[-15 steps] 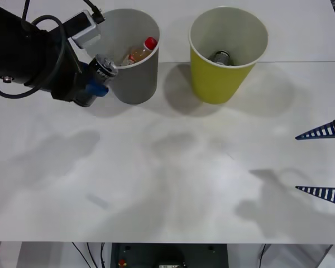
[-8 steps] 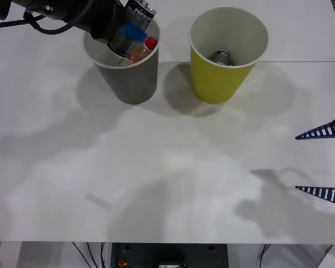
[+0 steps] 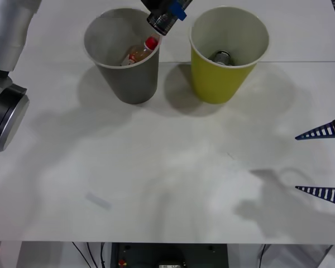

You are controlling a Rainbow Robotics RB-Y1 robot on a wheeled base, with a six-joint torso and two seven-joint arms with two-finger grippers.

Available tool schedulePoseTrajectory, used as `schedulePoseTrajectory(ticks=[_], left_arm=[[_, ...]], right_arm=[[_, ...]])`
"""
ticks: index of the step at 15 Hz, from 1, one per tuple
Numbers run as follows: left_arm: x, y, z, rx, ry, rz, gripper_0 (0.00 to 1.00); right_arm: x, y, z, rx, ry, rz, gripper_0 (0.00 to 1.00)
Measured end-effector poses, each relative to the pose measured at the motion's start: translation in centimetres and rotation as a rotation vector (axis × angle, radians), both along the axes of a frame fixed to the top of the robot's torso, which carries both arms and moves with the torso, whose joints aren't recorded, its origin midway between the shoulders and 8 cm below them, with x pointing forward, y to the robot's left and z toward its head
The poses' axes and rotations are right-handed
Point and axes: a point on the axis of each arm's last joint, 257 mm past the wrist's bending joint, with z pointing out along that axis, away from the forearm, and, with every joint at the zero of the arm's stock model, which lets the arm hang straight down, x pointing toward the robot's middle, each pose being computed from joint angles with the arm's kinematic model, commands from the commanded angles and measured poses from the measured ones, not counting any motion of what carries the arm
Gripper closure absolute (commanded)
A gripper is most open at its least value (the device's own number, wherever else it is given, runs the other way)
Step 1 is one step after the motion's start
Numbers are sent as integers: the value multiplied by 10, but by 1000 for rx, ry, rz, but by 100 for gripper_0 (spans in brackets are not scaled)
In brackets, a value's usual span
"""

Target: Put the can into the green bin and the plastic bottle into the gray bin

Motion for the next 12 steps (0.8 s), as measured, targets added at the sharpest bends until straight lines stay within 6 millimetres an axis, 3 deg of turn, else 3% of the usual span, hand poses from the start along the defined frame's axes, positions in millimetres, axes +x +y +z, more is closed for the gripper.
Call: schedulePoseTrajectory(ticks=[6,12], left_arm=[[28,-67,23,-125,-80,-21,99],[41,-132,12,-32,-154,-20,97]], right_arm=[[0,0,0,0,0,0,0],[0,0,0,0,0,0,0]])
